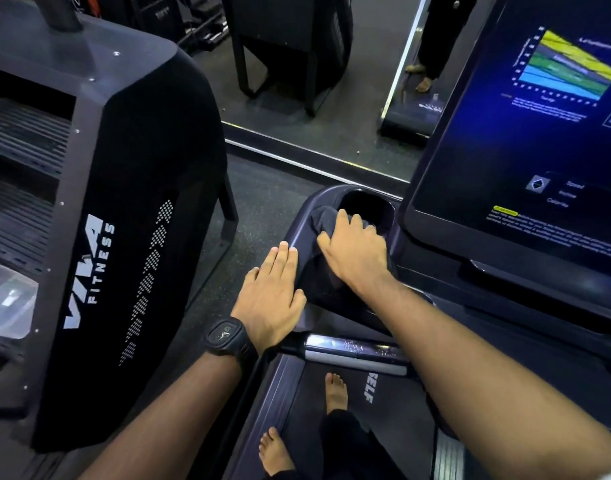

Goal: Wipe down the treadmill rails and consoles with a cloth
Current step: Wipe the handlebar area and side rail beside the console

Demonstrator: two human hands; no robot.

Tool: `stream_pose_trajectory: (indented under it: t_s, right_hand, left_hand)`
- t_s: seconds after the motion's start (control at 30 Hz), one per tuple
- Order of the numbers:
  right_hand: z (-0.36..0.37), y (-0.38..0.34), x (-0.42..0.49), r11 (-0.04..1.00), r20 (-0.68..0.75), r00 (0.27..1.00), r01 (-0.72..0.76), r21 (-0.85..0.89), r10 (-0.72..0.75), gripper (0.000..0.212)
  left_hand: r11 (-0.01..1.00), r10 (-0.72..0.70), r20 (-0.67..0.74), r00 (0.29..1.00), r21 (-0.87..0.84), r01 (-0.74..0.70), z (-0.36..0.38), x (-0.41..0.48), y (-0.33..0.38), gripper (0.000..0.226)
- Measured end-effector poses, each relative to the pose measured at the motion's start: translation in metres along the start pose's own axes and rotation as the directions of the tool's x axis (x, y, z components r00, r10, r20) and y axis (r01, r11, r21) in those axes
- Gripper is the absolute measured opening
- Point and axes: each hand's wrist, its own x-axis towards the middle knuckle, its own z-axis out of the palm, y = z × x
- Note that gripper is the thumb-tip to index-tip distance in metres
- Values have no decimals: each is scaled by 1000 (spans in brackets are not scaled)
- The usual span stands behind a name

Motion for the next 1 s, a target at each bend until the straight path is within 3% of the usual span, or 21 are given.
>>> stream_pose_trajectory:
  t_s: [0.1,0.17,0.3,0.4,0.47,0.57,0.67,0.77,0.87,1.0]
  right_hand:
    - [-11,-5,39,952,99,979,-195,238,176,61]
    - [-10,-13,38,928,83,967,-256,272,242,58]
    - [-4,-24,8,984,93,988,-137,115,127,83]
    - [-6,-18,22,979,51,990,-138,154,131,69]
    - [-9,-16,43,936,74,972,-235,262,223,55]
    - [-15,-18,65,809,157,910,-412,419,383,50]
    - [-16,-20,71,720,199,884,-461,518,423,47]
    - [-19,-12,64,783,220,922,-387,487,319,46]
    - [-24,5,50,885,229,966,-212,414,124,39]
    - [-28,24,35,972,243,967,15,234,-73,25]
  left_hand:
    - [1000,-2,-12,1000,4,2,-1,4,3,70]
    - [1000,-12,-14,1000,5,12,-2,6,4,69]
    - [999,-31,-25,999,-10,31,-3,14,5,71]
    - [999,-38,-20,999,-24,37,-2,18,5,70]
    - [999,-36,-20,999,-25,36,-2,19,5,72]
    - [999,-37,-14,999,-31,36,-4,24,7,76]
    - [999,-40,-23,999,-25,39,-5,29,7,72]
    - [999,-42,-31,999,-24,41,-2,33,7,69]
    - [998,-45,-37,998,-36,43,-1,35,6,70]
    - [998,-37,-40,998,-44,35,0,36,6,70]
